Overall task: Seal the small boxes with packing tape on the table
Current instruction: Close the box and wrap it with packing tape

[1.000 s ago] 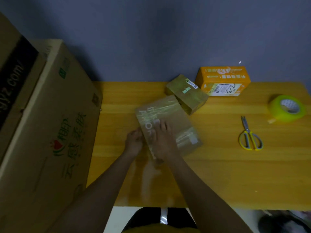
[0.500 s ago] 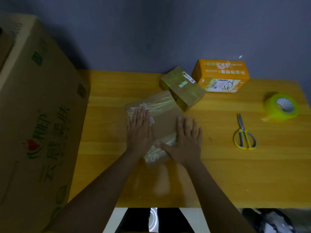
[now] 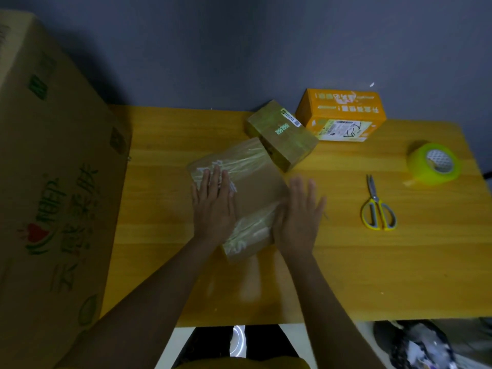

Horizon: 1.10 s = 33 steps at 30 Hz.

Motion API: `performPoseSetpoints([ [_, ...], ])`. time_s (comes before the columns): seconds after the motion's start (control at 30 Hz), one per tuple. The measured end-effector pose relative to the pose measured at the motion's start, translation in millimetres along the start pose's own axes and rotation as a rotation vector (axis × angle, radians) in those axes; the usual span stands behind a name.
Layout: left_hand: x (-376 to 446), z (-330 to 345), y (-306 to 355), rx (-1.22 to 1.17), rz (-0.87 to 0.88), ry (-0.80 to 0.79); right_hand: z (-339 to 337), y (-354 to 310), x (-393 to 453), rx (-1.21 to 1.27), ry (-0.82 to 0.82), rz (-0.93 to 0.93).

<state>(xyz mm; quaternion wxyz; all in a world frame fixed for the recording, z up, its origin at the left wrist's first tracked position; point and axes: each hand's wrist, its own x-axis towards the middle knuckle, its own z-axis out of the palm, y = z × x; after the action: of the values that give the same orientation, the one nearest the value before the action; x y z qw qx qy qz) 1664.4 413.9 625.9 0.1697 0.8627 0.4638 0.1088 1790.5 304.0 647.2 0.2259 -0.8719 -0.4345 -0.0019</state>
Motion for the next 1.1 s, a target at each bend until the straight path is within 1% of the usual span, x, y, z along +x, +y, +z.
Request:
performPoseSetpoints([
  [0.07, 1, 1, 0, 0.001, 0.001, 0.011, 3, -3, -3, -0.081, -0.200, -0.347],
  [0.1, 1, 1, 0, -0.003, 0.000, 0.006, 3, 1, -5, -0.148, -0.274, -0.454],
  [0.13, 1, 2, 0, -0.003, 0.002, 0.006, 3, 10, -2, -0.209, -0.318, -0.460],
  [0.17, 1, 2, 0, -0.003, 0.005, 0.011, 0, 19, 4, -0.244, -0.324, -0.400],
  [0.2, 1, 1, 0, -0.005, 0.010, 0.010, -4, 30, 11, -0.256, -0.332, -0.287],
  [0.23, 1, 0, 0, -0.010, 0.009, 0.007, -9, 40, 20, -0.228, -0.380, -0.137],
  [0.27, 1, 0, -1, -0.012, 0.006, 0.005, -14, 46, 27, -0.141, -0.446, 0.018],
  [0.3, 1, 1, -1, -0.012, 0.001, 0.008, -17, 47, 30, -0.011, -0.477, 0.133],
  [0.33, 0, 1, 0, -0.012, -0.003, 0.013, -19, 44, 30, 0.123, -0.438, 0.184],
  [0.37, 0, 1, 0, -0.012, -0.005, 0.015, -22, 36, 25, 0.216, -0.379, 0.187],
  [0.4, 0, 1, 0, -0.010, -0.005, 0.014, -20, 30, 20, 0.272, -0.362, 0.178],
  [0.43, 0, 1, 0, -0.009, -0.003, 0.015, -20, 26, 16, 0.315, -0.393, 0.171],
  [0.47, 0, 2, 0, -0.012, 0.001, 0.019, -20, 26, 17, 0.368, -0.444, 0.200],
  [0.53, 0, 3, 0, -0.024, 0.004, 0.024, -22, 31, 29, 0.508, -0.561, 0.352],
  [0.63, 1, 7, -1, -0.013, -0.011, 0.036, -17, 48, 45, 0.862, -0.792, 0.604],
  [0.7, 1, 8, 0, 0.001, -0.017, 0.038, -4, 59, 48, 1.039, -0.872, 0.695],
  [0.77, 1, 8, 0, -0.011, -0.020, 0.036, 5, 63, 49, 1.119, -0.901, 0.737],
  [0.87, 1, 5, 1, -0.059, -0.035, 0.035, 7, 60, 47, 1.120, -0.861, 0.793],
  [0.93, -2, 1, -3, -0.134, -0.043, 0.036, 7, 58, 43, 1.106, -0.891, 0.798],
  [1.0, -6, -5, -11, -0.222, -0.039, 0.075, 0, 52, 41, 1.012, -0.965, 0.741],
  [1.07, -12, -9, -21, -0.268, -0.049, 0.097, -19, 31, 43, 0.956, -0.975, 0.599],
  [1.1, -15, -9, -26, -0.261, -0.062, 0.087, -28, 21, 45, 0.903, -0.941, 0.516],
])
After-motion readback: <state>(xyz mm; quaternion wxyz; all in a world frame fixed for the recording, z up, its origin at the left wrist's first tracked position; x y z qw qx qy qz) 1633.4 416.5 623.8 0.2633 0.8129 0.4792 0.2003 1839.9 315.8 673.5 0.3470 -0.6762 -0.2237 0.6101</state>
